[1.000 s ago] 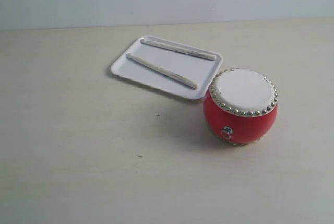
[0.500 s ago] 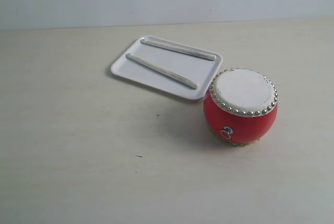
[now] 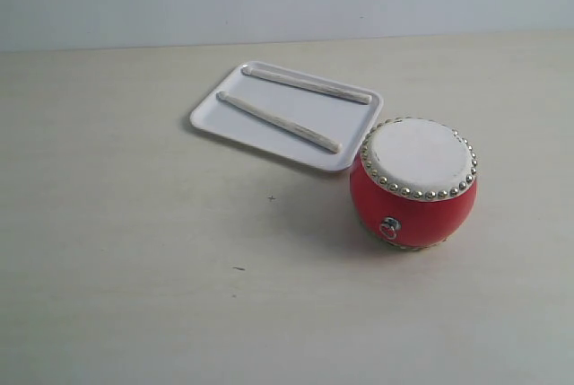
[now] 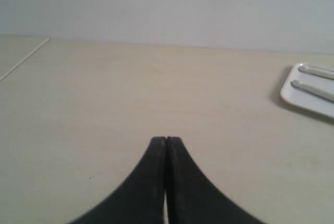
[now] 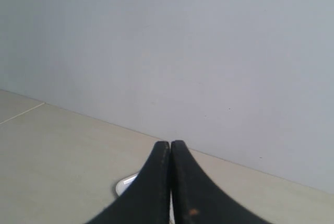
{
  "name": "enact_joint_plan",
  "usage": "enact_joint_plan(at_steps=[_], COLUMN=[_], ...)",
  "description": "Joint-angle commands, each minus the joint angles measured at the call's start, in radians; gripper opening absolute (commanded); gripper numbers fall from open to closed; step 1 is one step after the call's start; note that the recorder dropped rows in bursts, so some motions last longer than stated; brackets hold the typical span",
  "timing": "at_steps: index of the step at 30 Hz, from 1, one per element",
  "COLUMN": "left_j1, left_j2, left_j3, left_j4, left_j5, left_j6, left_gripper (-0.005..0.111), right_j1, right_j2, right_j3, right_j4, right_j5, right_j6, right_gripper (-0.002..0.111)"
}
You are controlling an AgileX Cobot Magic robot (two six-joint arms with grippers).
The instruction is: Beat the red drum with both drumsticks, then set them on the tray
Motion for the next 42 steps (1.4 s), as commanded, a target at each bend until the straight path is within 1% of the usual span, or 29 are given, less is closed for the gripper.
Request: enact_joint_plan(at_steps=[1, 5, 36, 39, 42], left_j1=[-0.005, -0.005, -0.005, -0.005, -0.005], left_j2=[-0.005, -0.005, -0.005, -0.005, -0.005], left_j3=[0.044, 0.065, 0.065, 0.065, 0.065], left_j4=[-0.022, -0.058, -0.058, -0.058, -0.058], left_j5=[-0.023, -0.021, -0.023, -0.023, -0.023], left_j6=[-0.009, -0.018, -0.02, -0.02, -0.02], left_gripper=[0.0, 0.0, 0.0, 0.0, 0.0], right_j1=[-0.006, -0.006, -0.006, -0.015, -0.045], right_j2=[-0.002, -0.002, -0.005, -0.058, -0.164], right_j3=[0.005, 0.005, 0.005, 0.005, 0.01], right_j4=[0.003, 0.003, 0.002, -0.031, -0.105], right_j5=[-0.001, -0.001, -0.001, -0.015, 0.036], right_j6=[-0.001, -0.001, -0.001, -0.057, -0.092], right_gripper=[0.0, 0.0, 0.0, 0.0, 0.0])
